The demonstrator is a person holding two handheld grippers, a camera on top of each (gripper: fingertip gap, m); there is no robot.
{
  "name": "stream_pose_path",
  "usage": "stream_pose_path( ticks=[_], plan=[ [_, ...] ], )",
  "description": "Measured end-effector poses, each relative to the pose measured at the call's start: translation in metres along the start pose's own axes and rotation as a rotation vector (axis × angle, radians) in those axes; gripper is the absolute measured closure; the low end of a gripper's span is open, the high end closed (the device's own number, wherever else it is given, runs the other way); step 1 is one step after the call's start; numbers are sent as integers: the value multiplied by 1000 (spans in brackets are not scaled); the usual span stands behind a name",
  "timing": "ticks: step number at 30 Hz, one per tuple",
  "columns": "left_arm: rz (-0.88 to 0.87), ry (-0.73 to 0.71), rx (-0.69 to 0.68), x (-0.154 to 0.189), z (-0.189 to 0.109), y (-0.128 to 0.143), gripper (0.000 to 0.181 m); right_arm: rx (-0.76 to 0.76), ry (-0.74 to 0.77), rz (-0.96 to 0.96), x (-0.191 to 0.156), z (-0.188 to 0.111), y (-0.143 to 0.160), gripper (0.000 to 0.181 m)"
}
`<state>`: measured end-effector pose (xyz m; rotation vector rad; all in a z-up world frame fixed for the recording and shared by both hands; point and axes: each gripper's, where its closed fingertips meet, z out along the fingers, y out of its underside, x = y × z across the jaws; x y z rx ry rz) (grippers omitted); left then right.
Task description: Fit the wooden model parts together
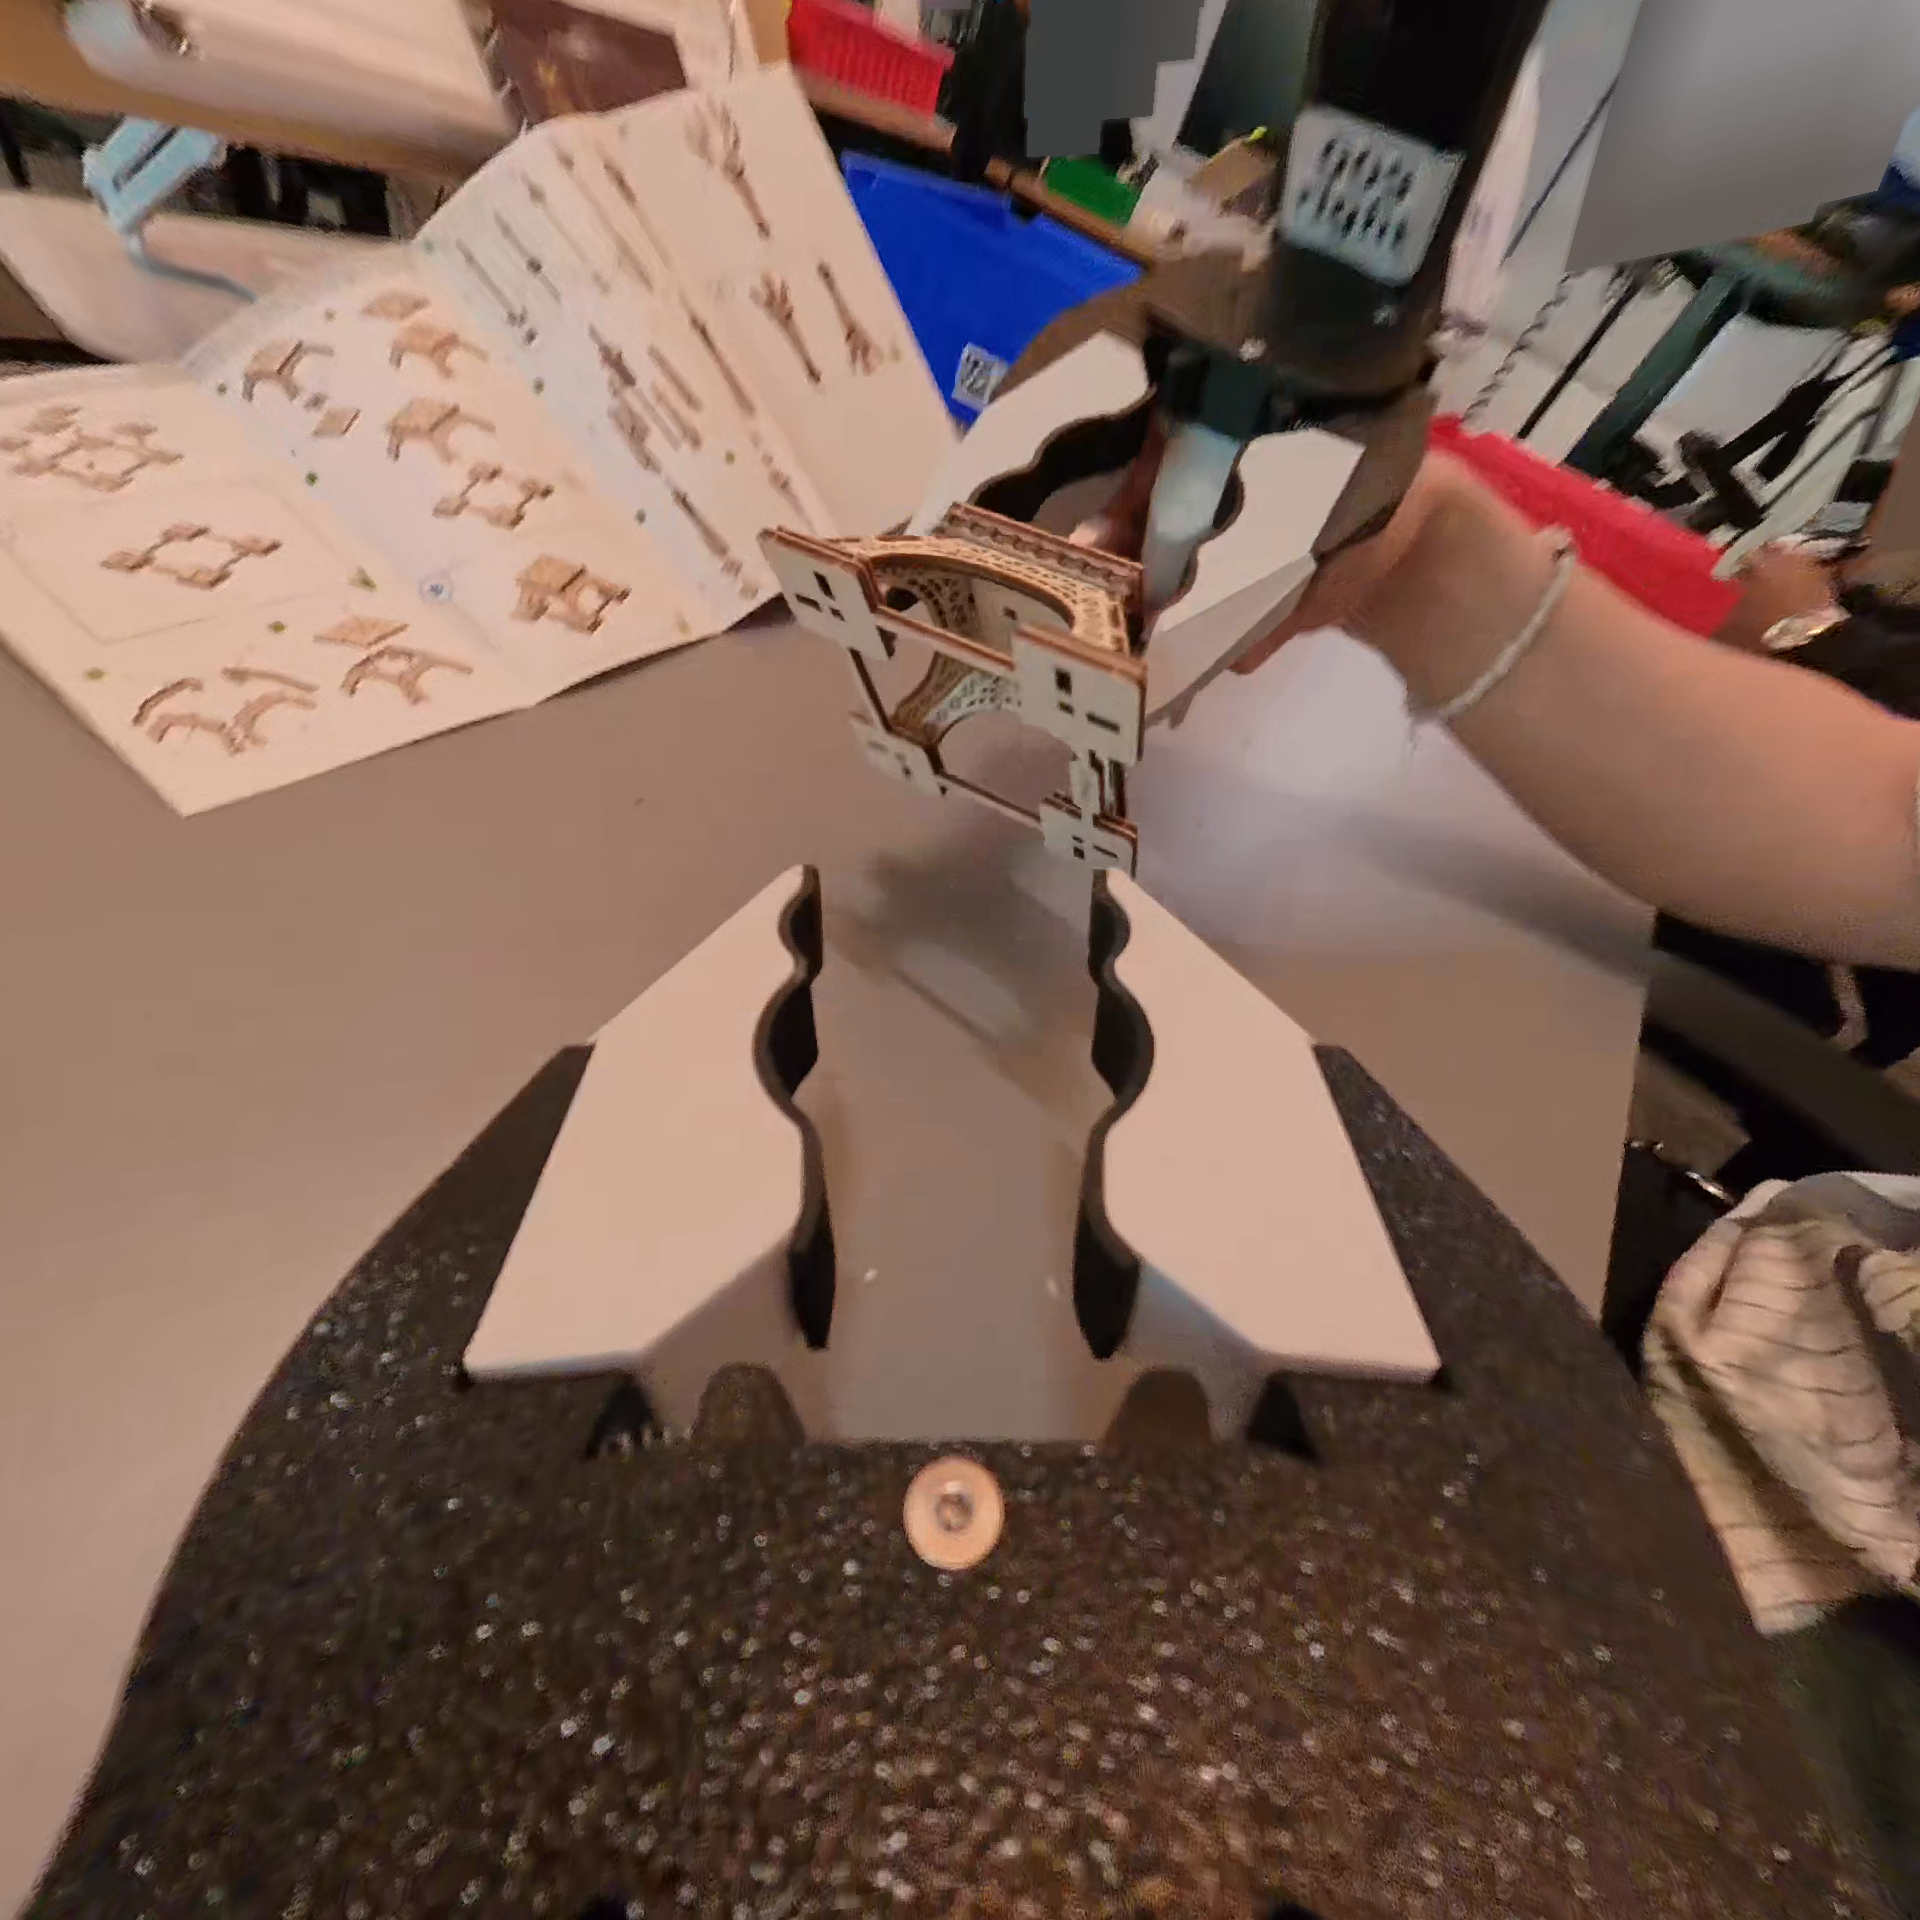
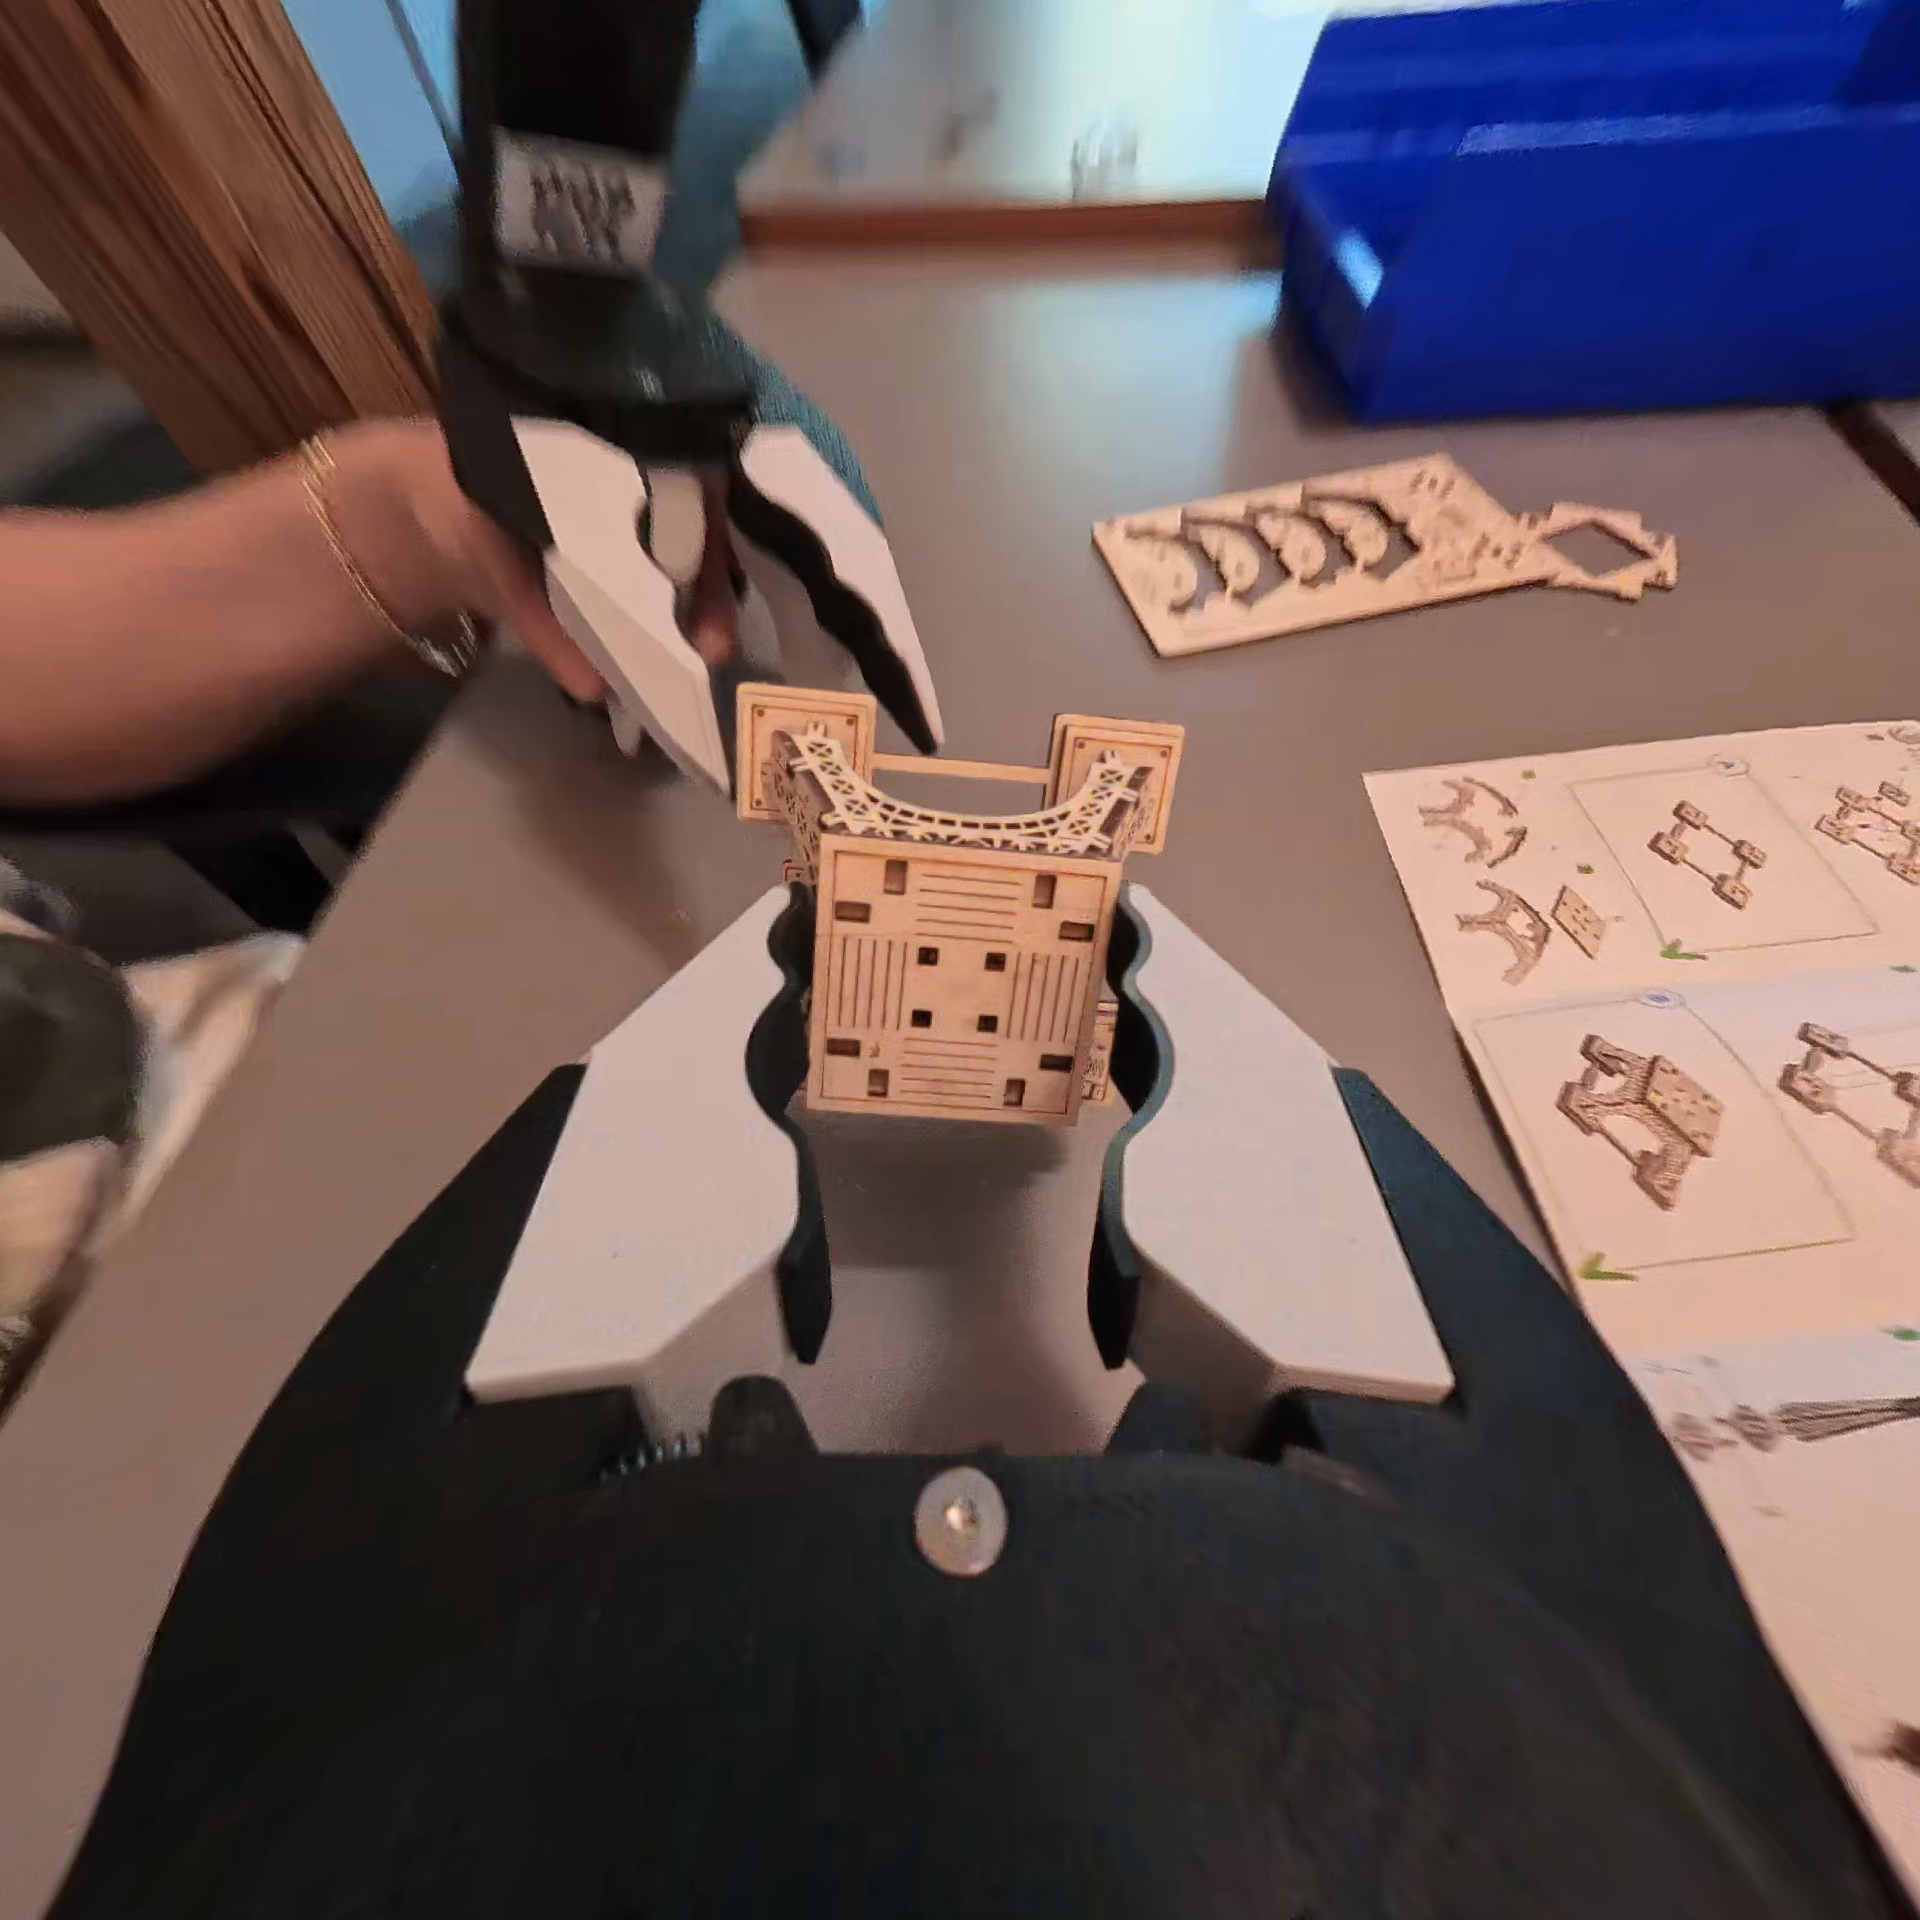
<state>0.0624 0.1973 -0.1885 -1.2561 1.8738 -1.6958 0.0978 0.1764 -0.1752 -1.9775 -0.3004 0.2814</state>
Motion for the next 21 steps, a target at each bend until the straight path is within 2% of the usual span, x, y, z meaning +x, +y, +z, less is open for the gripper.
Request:
stream_pose_path(
  ticks=[3,6,9,11,13,17,21],
  plan=[
    [28,88,72,20,9,-14,126,217,-48,99,-11,-15,-16,126],
    [19,167,115,43,19,-26,106,436,-80,183,-19,-34,-33,126],
    [-32,174,115,58,33,-26,85,659,-109,248,-23,-58,-49,126],
    [-99,151,134,63,45,-26,83,775,-115,289,-24,-72,-56,126],
    [-128,165,170,74,56,-27,81,856,-131,302,-26,-81,-61,126],
    [-78,90,260,82,73,-35,75,947,-131,321,-29,-92,-66,126],
    [-133,80,440,85,74,-57,88,1004,-149,338,-34,-99,-68,126]
  ],
)
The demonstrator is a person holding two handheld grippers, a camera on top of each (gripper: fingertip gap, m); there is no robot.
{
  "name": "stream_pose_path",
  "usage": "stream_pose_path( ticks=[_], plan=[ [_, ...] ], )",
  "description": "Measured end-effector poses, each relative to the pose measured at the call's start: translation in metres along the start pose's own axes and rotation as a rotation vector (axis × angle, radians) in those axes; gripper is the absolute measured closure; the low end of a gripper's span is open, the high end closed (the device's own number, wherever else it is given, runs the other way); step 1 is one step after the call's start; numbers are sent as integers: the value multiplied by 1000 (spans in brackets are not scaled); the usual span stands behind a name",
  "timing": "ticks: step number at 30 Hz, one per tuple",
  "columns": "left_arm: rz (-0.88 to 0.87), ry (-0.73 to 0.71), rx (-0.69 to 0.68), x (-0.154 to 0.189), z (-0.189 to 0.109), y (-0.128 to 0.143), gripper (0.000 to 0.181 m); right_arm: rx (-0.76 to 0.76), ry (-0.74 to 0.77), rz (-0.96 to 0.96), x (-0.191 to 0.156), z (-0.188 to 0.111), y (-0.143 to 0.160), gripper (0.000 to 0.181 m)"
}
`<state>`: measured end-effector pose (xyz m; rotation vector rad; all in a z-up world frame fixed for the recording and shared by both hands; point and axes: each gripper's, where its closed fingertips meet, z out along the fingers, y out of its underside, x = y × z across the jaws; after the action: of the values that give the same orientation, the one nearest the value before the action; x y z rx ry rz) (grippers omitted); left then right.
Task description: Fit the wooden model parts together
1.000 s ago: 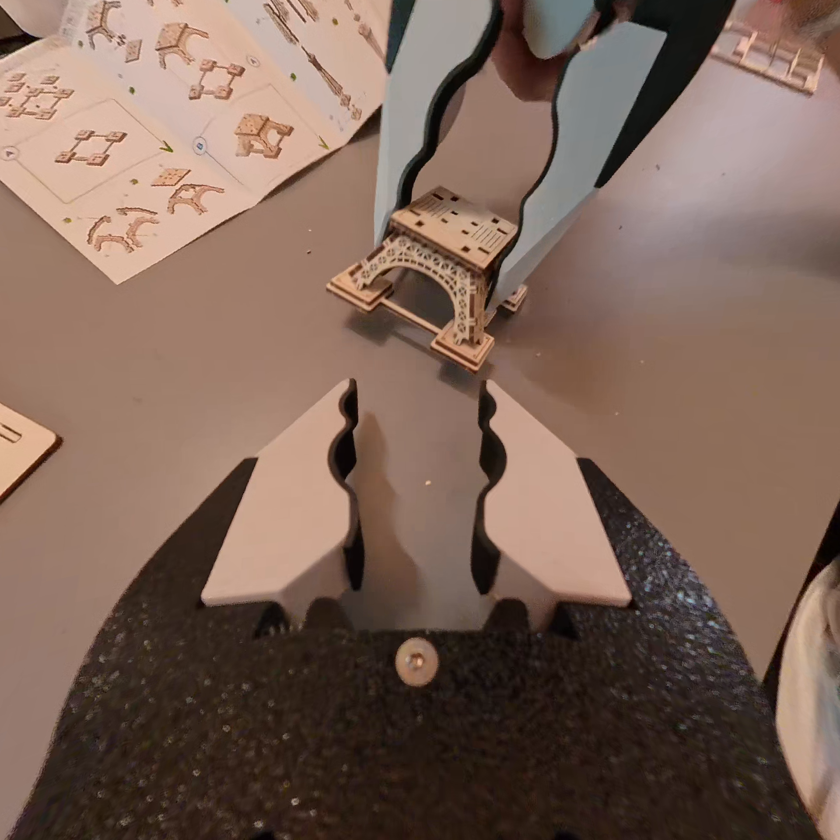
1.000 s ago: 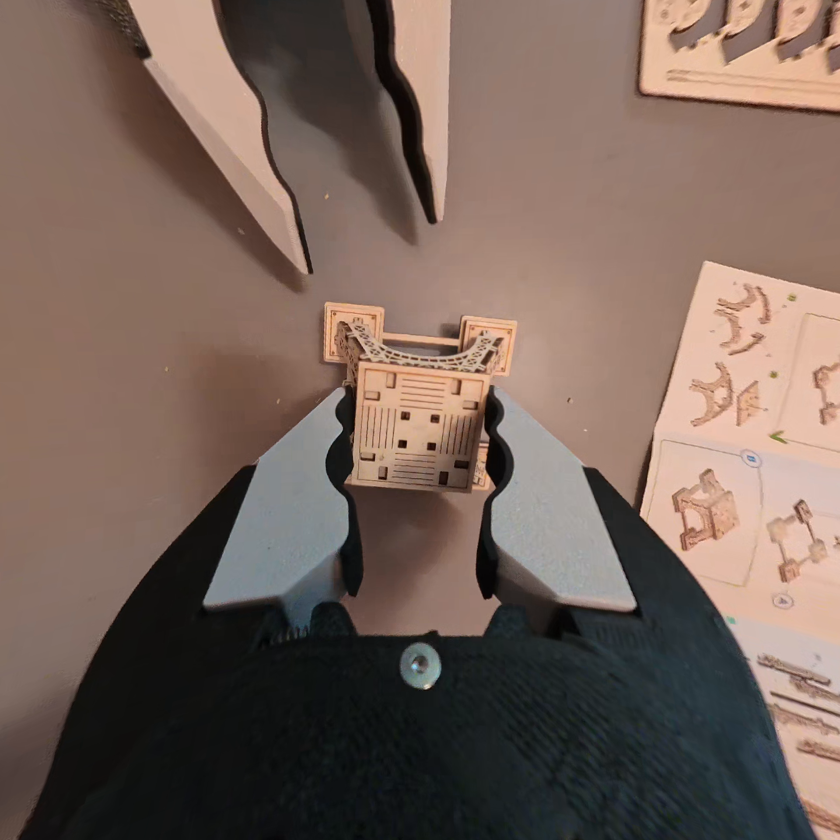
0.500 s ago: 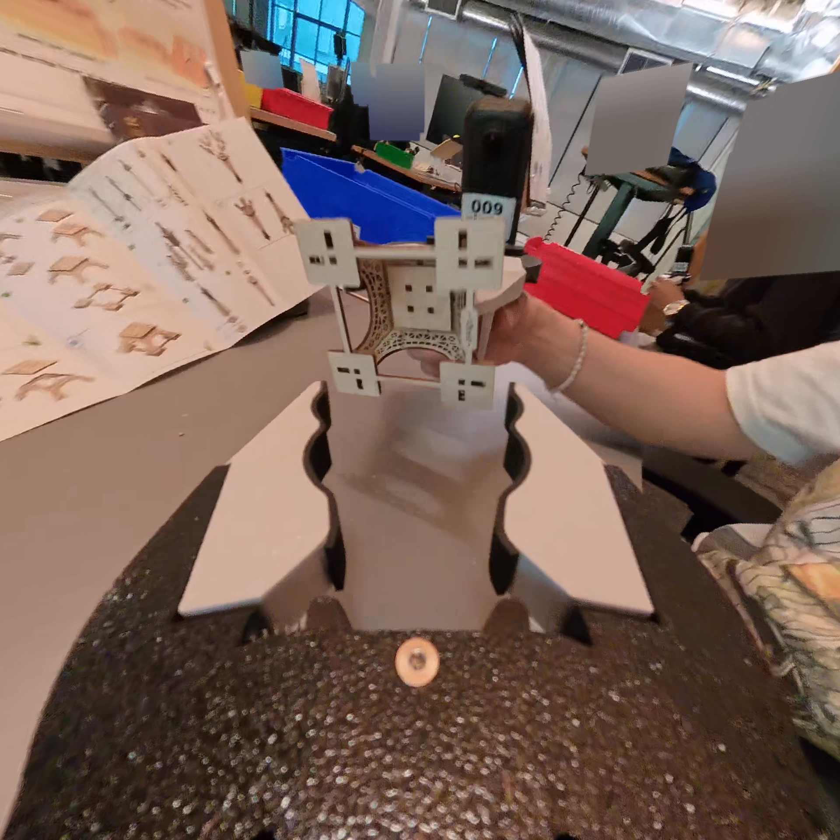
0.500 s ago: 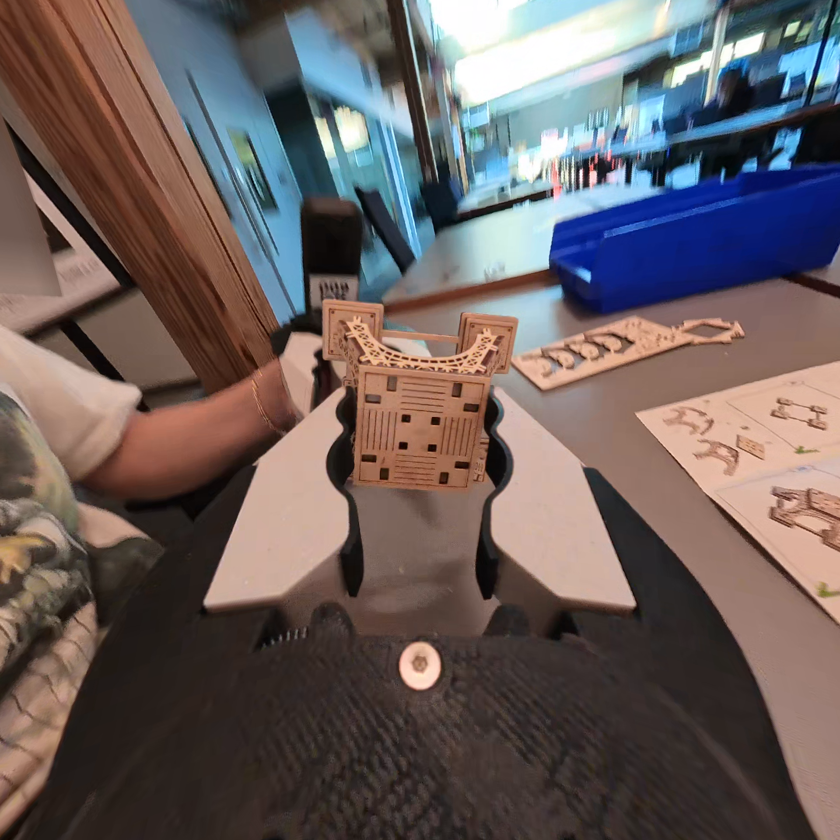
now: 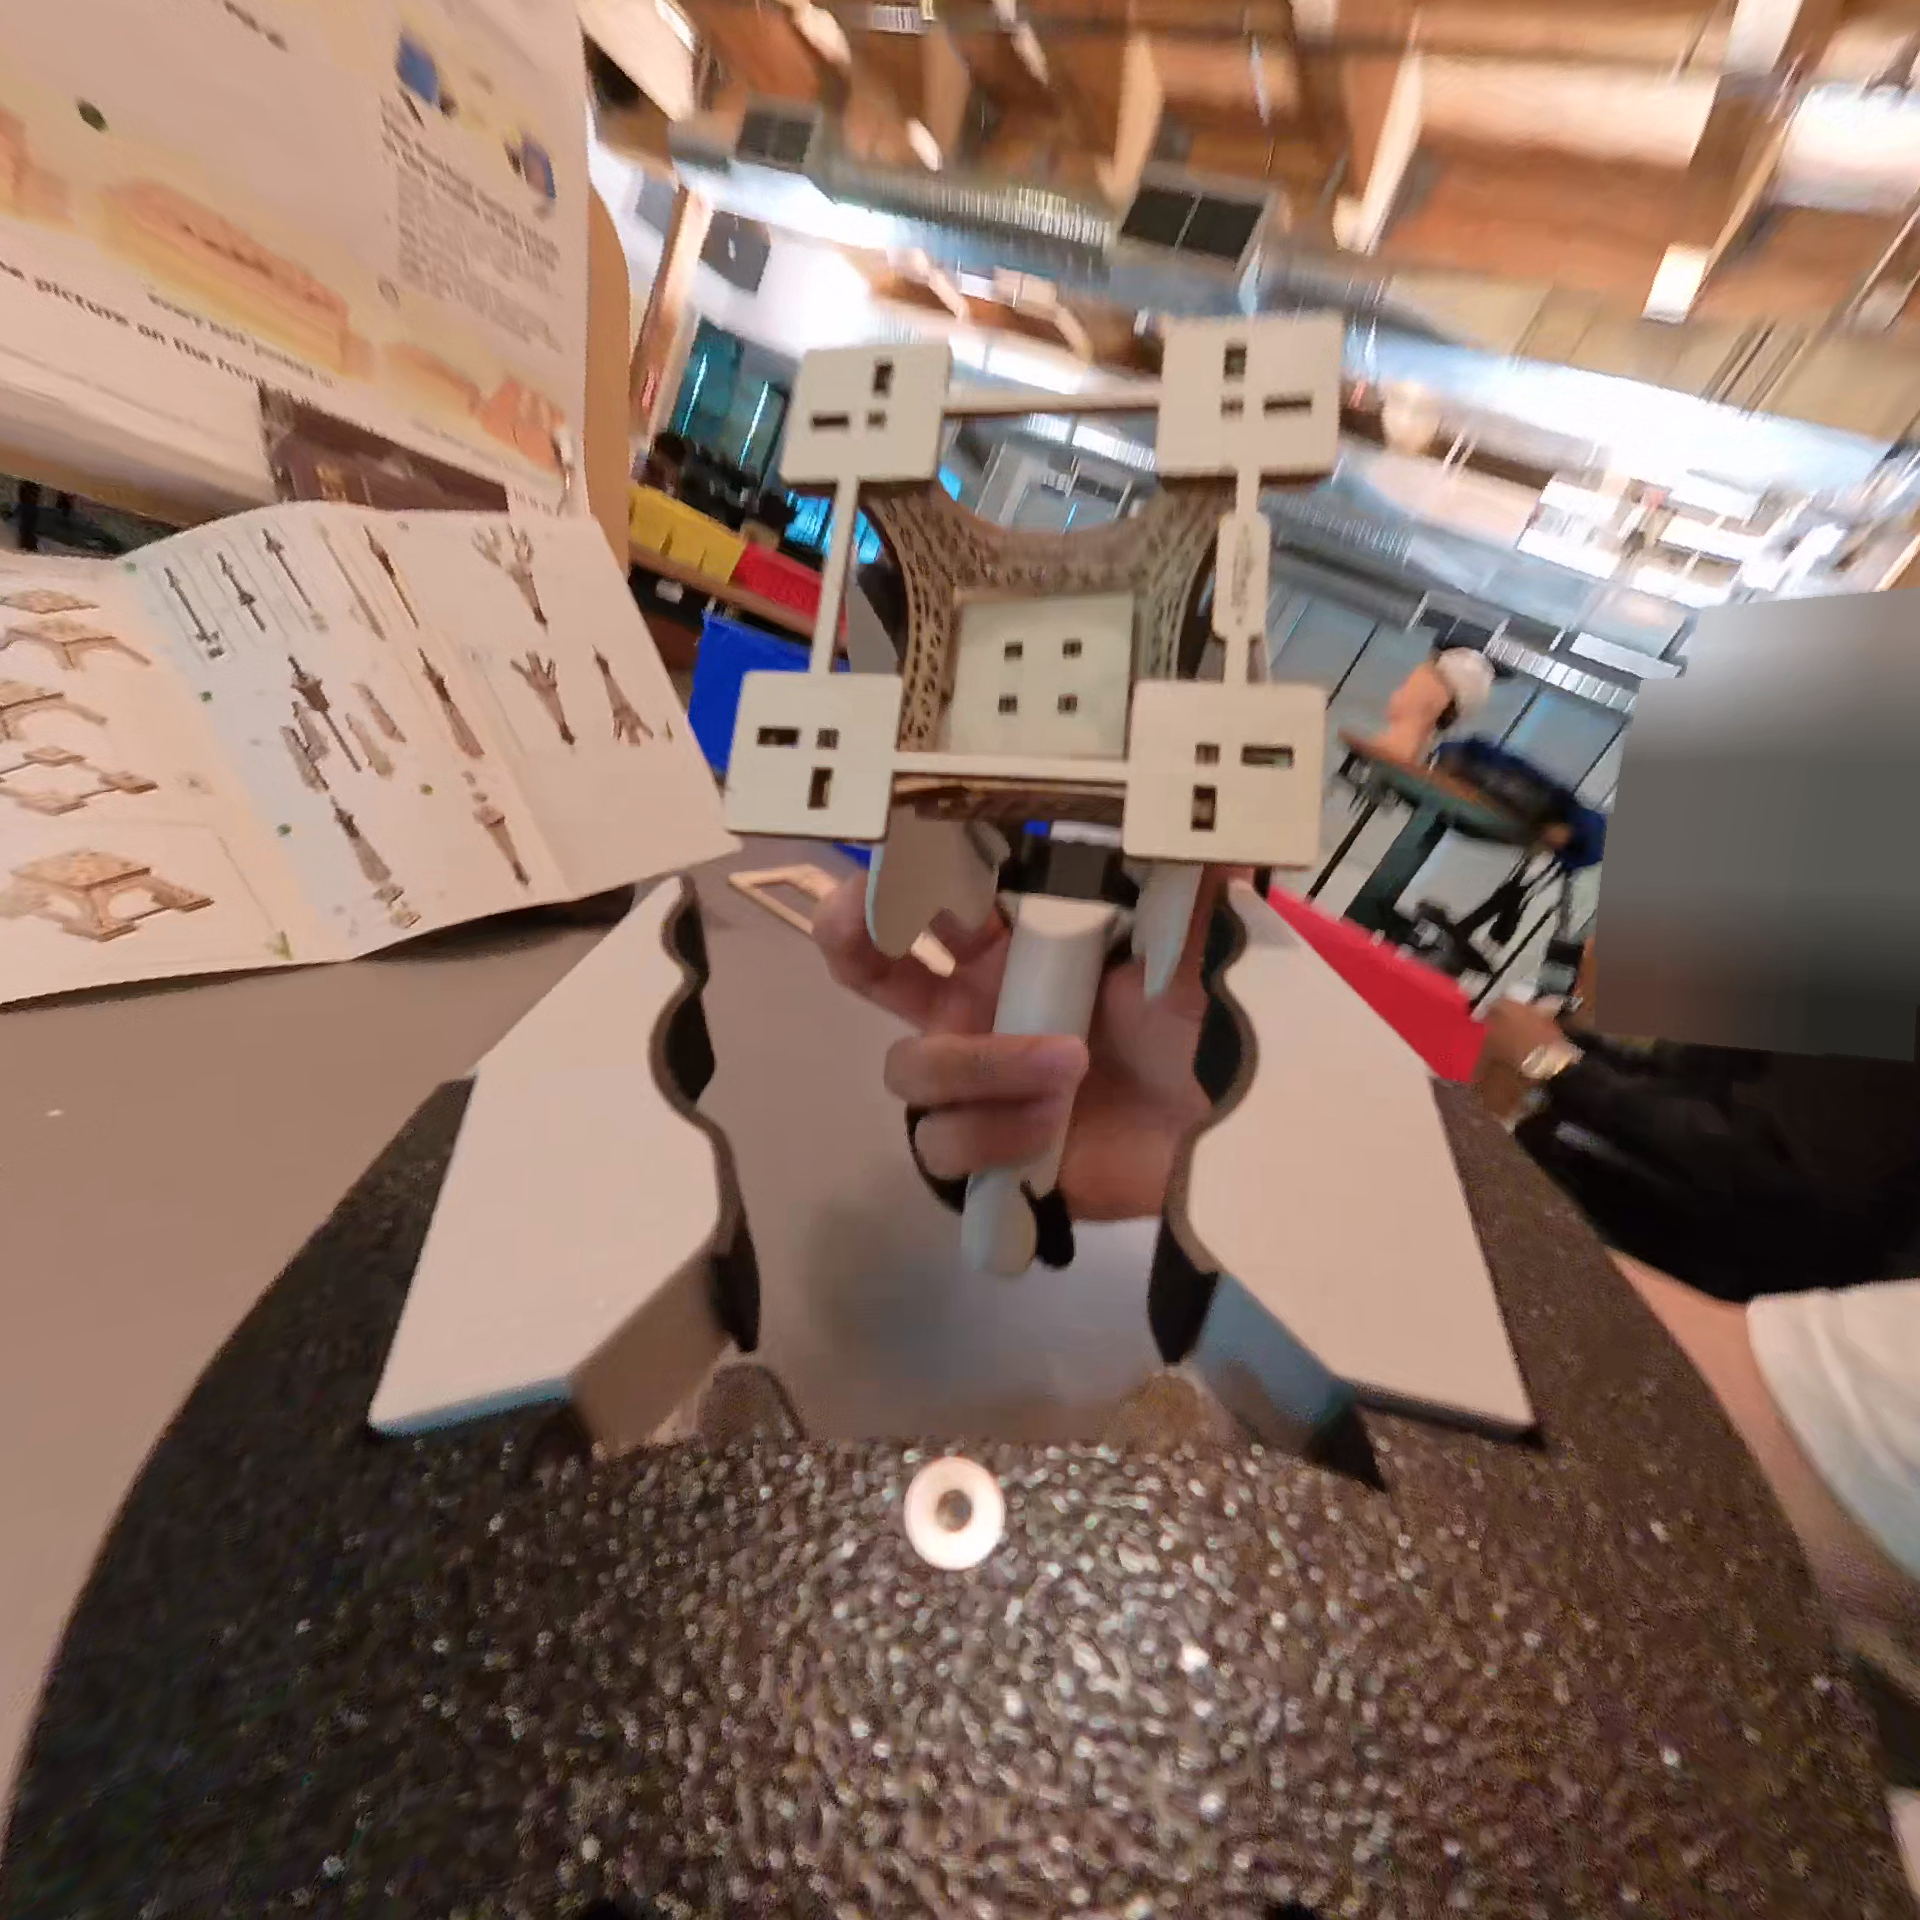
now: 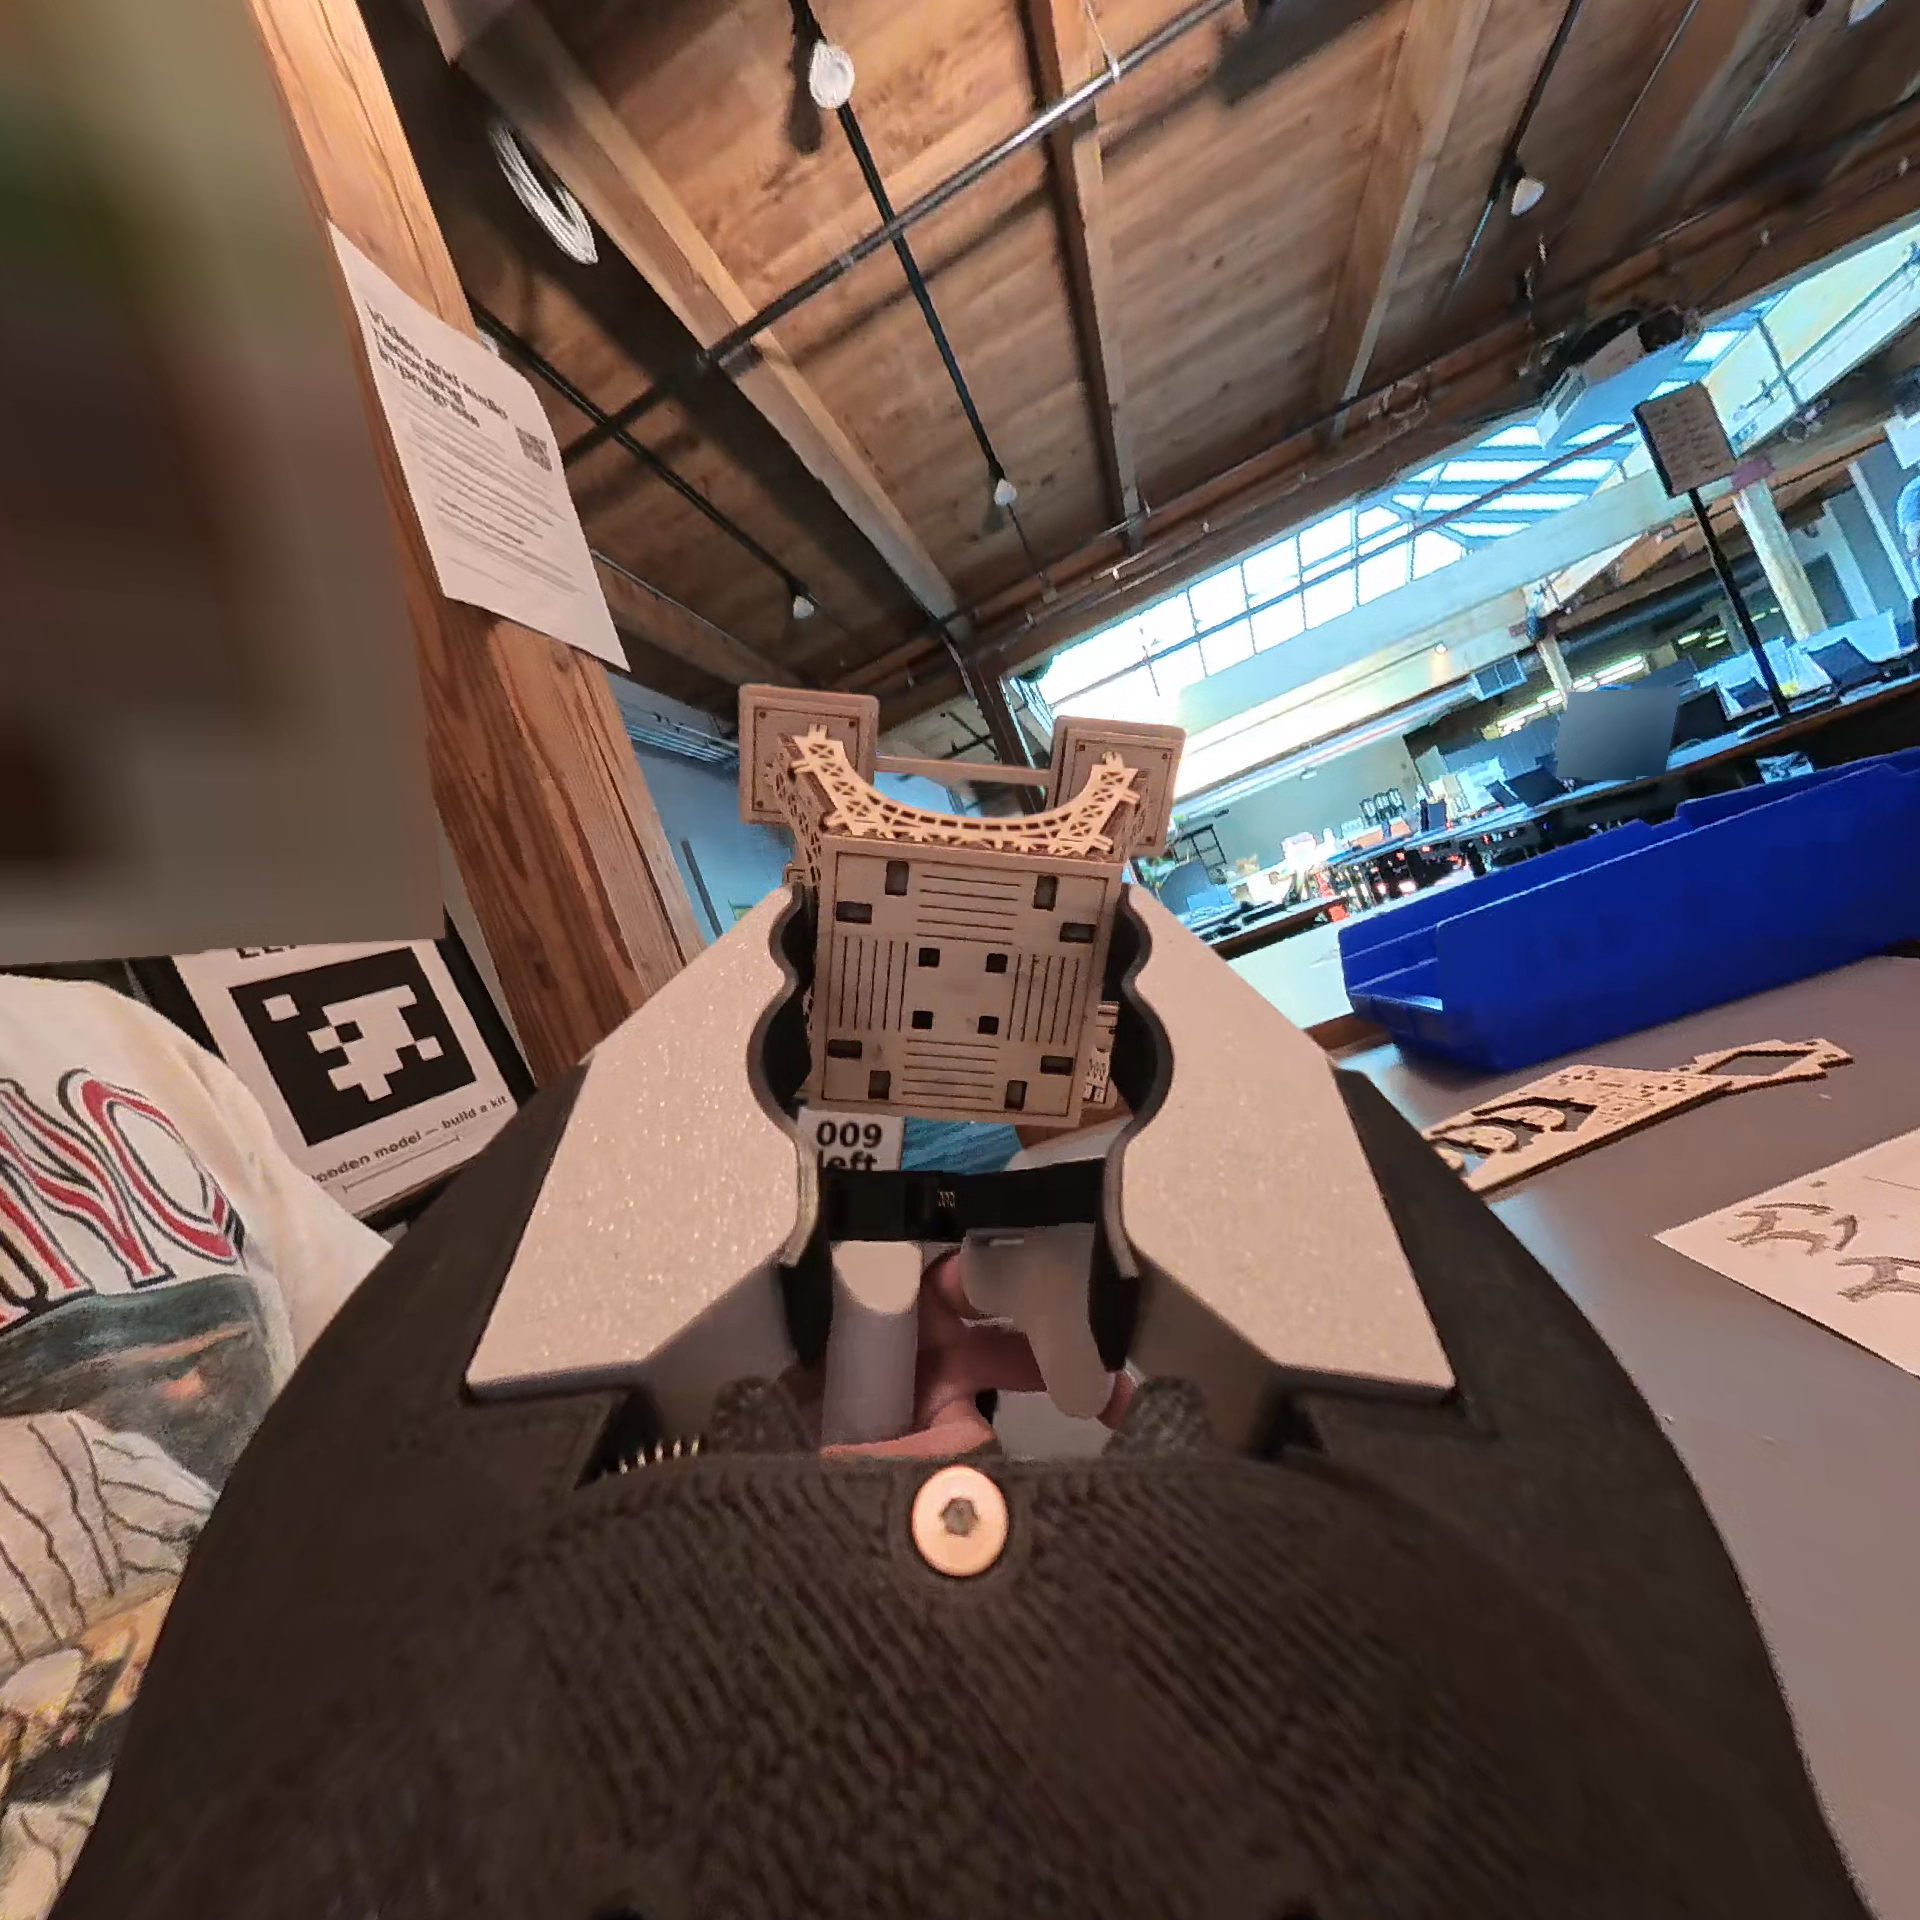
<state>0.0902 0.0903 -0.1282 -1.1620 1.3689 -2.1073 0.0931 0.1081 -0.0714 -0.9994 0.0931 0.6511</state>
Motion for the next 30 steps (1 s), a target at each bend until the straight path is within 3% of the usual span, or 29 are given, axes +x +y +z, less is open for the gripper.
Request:
stream_pose_path(
  ticks=[4,17,24,30],
  plan=[
    [-58,34,97,3,4,-8,103,46,-5,24,-2,-4,-5,126],
    [80,-6,174,2,5,-17,103,62,-18,43,0,-8,-2,126],
    [203,60,39,9,-2,-9,127,-61,-30,9,-2,-19,11,126],
    [247,124,-65,11,-12,-1,126,-261,-43,-30,-7,-32,34,123]
  ],
)
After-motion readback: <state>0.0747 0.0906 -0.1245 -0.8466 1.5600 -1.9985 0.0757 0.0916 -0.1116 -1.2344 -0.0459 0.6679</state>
